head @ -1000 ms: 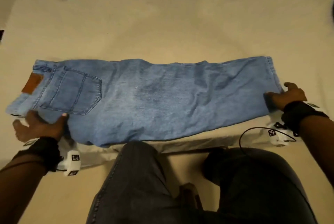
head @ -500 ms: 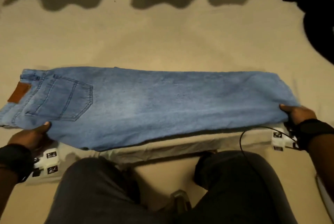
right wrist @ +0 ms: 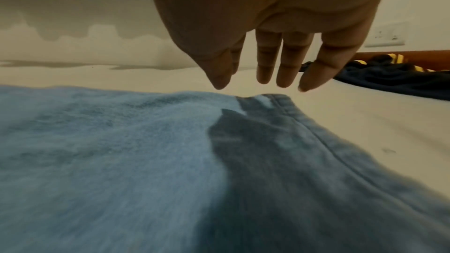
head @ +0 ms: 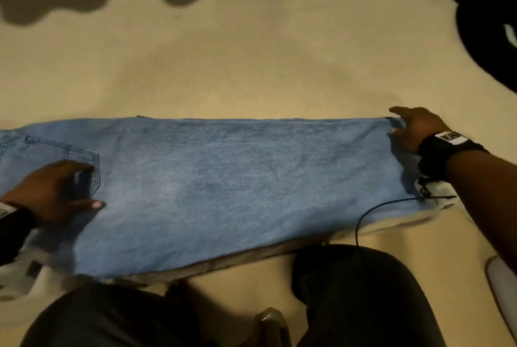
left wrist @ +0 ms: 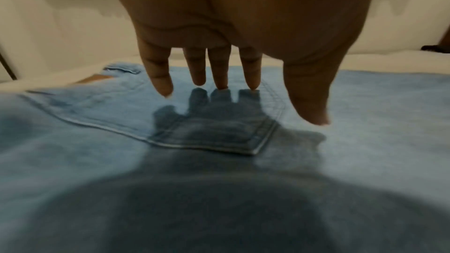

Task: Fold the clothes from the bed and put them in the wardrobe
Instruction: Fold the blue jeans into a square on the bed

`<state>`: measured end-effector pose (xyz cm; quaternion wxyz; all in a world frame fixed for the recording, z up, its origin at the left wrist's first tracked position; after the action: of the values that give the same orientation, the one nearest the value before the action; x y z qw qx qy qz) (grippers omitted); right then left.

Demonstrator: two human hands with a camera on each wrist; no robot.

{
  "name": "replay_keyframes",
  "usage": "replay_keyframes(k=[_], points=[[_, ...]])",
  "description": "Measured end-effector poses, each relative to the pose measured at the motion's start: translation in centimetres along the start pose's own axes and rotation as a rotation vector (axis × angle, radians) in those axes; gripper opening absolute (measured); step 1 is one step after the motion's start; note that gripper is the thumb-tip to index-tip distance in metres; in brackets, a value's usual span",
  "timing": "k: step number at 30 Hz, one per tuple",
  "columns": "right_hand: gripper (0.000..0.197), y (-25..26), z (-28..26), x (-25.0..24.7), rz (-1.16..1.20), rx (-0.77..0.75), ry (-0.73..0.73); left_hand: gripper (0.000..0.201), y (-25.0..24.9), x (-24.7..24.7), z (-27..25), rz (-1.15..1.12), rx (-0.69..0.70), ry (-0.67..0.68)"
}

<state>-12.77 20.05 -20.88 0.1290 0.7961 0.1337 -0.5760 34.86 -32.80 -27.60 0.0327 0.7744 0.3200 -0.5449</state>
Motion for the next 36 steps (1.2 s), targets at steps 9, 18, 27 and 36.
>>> replay_keyframes(k=[9,18,27,36], points=[[0.025,-1.7,3.2,0.4,-0.025,0.101,-0.078,0.159,1.8,-3.5,0.5,0.085,-0.335,0.116],[0.092,10.0,-3.7,2.2,-0.026,-0.28,-0.119,0.135,-3.3,-4.8,-0.9,0.223,-0.034,0.078],[0.118,13.8,-7.3,7.1,-0.137,-0.366,0.307,0.146,-14.4,-2.2,6.5,0.309,0.114,0.36],[0.147,-0.7,-2.7,4.7,0.059,0.17,0.261,0.157,-14.5,-1.1,7.1,0.347,0.018,0.332]])
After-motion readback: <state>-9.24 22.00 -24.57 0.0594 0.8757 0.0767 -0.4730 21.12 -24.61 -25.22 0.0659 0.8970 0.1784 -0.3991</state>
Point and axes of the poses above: each hand's wrist, its own z-axis towards the middle knuckle, its own x-axis out of the palm, y = z × x, the point moved 1 cm from there along z, towards the middle knuckle, and after that the axes turned 1 degree about -y, right-handed, at the moved point
